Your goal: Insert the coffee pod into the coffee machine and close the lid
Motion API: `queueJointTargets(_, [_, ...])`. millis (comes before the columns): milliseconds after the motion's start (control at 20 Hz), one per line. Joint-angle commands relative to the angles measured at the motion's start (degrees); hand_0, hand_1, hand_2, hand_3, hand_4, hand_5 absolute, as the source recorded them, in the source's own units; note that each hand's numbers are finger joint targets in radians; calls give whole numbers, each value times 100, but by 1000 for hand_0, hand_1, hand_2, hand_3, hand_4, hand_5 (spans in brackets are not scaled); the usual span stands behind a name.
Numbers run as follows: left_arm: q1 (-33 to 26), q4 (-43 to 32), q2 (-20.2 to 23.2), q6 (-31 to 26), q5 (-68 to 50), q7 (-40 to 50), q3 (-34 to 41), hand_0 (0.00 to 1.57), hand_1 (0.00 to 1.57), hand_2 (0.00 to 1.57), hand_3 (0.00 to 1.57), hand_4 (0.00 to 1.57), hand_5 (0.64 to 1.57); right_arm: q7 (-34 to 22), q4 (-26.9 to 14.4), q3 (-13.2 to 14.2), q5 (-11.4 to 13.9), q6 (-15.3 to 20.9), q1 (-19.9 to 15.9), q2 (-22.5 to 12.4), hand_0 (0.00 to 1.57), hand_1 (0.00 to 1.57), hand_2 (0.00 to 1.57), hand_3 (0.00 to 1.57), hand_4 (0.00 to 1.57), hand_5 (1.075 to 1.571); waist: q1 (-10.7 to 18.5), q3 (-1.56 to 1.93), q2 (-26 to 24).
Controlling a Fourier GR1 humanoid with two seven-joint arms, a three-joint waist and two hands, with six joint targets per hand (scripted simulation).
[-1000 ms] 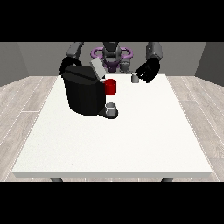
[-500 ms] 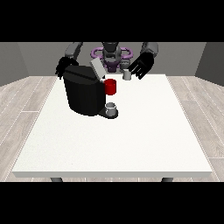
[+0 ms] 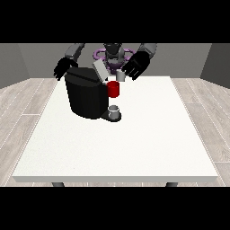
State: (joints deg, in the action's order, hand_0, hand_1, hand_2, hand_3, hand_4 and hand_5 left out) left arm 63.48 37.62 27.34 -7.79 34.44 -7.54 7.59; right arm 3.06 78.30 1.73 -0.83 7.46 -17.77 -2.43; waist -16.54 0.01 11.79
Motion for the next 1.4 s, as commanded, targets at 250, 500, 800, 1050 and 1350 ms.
queueJointTargets(250, [183, -113, 109, -60, 49, -118, 60, 1277, 1277, 1303, 1236, 488, 1571, 13, 183, 87, -8, 126, 14, 12, 0, 0, 0, 0, 480, 1571, -41, 0, 204])
queueJointTargets(500, [272, -205, -24, -21, 140, 7, 5, 1283, 1283, 1314, 1222, 504, 1571, -322, 295, 96, -73, 101, -267, -22, 0, 0, 0, 0, 525, 1571, -45, -1, 264])
queueJointTargets(800, [269, -99, -308, 65, 177, -2, -74, 1260, 1260, 1298, 1208, 511, 1571, -76, 41, 333, -206, 90, -282, -81, 0, 0, 0, 0, 513, 1571, 64, 1, 307])
queueJointTargets(1050, [590, -88, -293, -212, 225, 272, -121, 1185, 1185, 1264, 1195, 497, 1571, 486, -258, 117, -15, 128, 63, 152, 0, 0, 0, 0, 481, 1571, 82, 3, 288])
queueJointTargets(1350, [563, -159, -250, -86, 277, 117, -79, 1186, 1186, 1269, 1202, 515, 1571, 351, -179, 221, -99, 145, -152, 66, 0, 0, 0, 0, 448, 1571, 81, 2, 452])
